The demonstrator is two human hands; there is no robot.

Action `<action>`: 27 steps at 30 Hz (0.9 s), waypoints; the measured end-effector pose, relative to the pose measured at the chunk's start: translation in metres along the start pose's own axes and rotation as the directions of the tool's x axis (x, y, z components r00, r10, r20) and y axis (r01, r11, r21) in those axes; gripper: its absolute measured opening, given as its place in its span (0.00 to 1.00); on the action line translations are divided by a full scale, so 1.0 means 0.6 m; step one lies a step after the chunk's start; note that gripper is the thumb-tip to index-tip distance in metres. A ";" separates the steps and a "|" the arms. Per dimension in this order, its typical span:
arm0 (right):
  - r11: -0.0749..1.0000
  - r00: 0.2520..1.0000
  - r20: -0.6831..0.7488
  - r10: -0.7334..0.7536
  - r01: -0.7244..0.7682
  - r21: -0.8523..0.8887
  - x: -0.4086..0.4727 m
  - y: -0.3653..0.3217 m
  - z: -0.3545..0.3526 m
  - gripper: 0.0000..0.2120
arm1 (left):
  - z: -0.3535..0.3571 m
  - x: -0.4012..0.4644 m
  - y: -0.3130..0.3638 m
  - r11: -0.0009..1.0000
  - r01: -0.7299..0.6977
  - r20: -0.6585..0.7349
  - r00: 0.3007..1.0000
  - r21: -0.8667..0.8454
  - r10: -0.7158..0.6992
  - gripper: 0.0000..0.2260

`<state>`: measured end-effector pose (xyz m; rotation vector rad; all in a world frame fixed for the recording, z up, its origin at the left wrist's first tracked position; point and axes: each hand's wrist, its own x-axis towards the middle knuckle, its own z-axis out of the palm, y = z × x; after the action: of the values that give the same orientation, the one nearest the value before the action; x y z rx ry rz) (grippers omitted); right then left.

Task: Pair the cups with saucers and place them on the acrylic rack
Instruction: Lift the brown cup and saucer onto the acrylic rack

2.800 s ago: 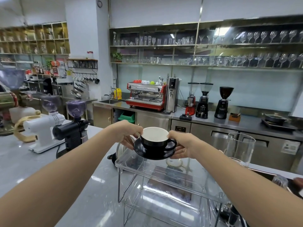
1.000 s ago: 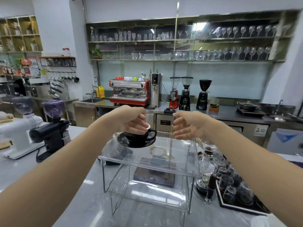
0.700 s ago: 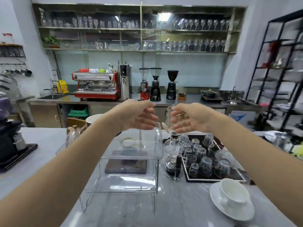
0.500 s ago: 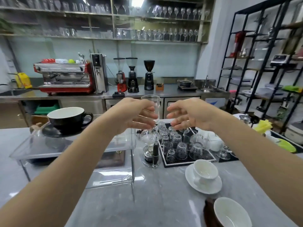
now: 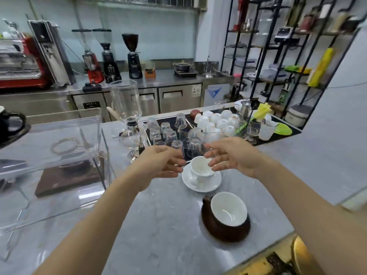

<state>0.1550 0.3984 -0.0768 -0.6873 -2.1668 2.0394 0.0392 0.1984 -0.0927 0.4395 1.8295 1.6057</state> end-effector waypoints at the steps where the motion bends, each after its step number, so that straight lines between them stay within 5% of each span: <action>1: 1.000 1.000 -0.005 0.014 -0.014 0.015 -0.001 0.019 -0.009 0.12 | 0.007 0.006 -0.016 1.000 0.023 0.009 1.000 0.000 -0.023 0.06; 15: 0.972 0.945 -0.249 0.214 -0.182 0.147 -0.033 0.223 -0.105 0.13 | 0.079 0.044 -0.219 0.971 0.232 0.153 0.963 -0.056 -0.222 0.13; 22: 0.942 0.888 -0.315 0.335 -0.306 0.139 -0.040 0.284 -0.145 0.15 | 0.080 0.065 -0.271 0.927 0.372 0.108 0.925 -0.055 -0.365 0.21; 27: 0.895 0.864 -0.237 0.443 -0.410 0.179 -0.038 0.310 -0.150 0.20 | 0.101 0.072 -0.272 0.895 0.445 0.099 0.893 -0.038 -0.440 0.20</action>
<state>0.2564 0.4751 -0.2416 -1.4473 -1.8360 2.0824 0.0753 0.2399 -0.2633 0.0524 1.6607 1.2976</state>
